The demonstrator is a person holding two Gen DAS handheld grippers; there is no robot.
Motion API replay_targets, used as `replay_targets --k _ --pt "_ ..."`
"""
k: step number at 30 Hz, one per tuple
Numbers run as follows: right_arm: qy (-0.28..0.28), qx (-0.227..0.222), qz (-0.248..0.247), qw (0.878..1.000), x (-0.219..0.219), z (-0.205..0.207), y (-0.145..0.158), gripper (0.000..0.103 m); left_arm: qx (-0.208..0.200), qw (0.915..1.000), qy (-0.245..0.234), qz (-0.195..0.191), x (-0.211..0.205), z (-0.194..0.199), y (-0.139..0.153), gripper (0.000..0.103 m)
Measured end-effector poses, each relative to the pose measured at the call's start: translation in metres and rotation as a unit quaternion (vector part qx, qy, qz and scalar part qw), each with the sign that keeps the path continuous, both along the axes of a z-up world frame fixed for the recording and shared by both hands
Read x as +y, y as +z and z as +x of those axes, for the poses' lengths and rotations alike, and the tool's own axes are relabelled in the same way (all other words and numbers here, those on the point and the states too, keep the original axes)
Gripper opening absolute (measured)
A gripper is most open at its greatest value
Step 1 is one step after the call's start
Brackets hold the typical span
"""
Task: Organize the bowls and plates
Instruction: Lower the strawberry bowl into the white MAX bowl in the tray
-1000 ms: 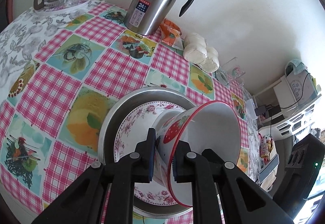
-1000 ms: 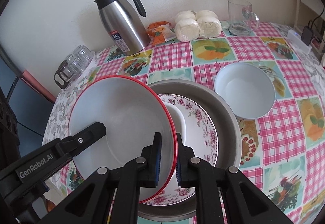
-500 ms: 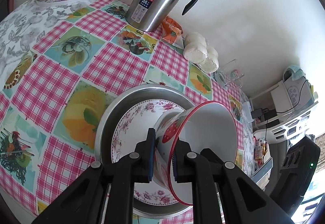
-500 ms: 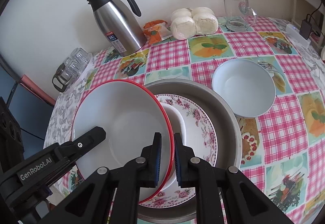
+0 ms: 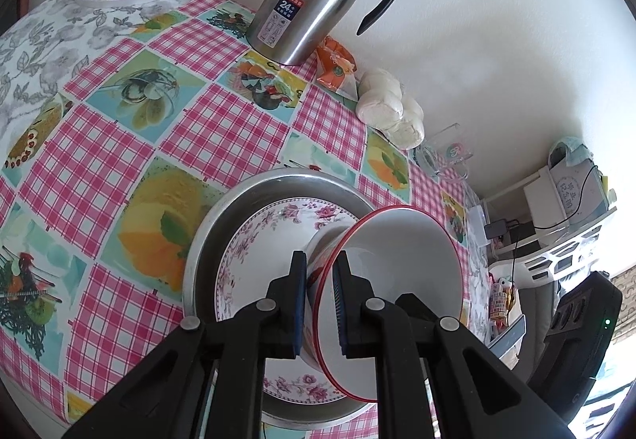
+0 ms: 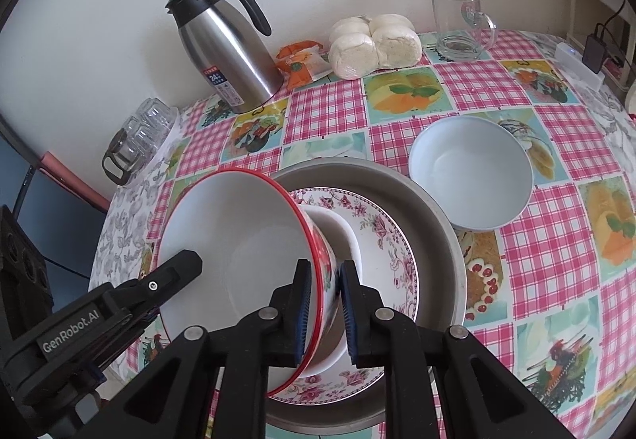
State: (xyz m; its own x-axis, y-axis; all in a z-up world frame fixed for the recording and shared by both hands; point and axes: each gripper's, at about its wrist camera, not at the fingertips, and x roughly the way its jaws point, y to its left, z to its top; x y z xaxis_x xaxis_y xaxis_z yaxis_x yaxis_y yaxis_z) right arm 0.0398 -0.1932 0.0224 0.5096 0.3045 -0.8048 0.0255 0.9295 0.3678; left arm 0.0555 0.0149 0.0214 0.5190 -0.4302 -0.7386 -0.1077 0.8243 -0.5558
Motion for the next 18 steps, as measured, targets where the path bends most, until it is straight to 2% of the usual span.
replay_targets --k 5,8,18 --pt "-0.006 -0.013 -0.005 1.000 -0.003 -0.002 0.007 0.027 -0.002 1.0000 -0.001 -0.007 0.001 -0.001 -0.001 0.010" --pt "-0.007 -0.021 -0.002 1.000 -0.006 -0.004 0.012 0.027 -0.007 0.9999 -0.004 0.007 -0.003 -0.001 0.001 0.010" --pt "-0.012 -0.005 0.021 1.000 -0.019 -0.003 0.007 0.027 -0.015 0.9999 0.000 0.002 0.000 -0.003 0.006 0.010"
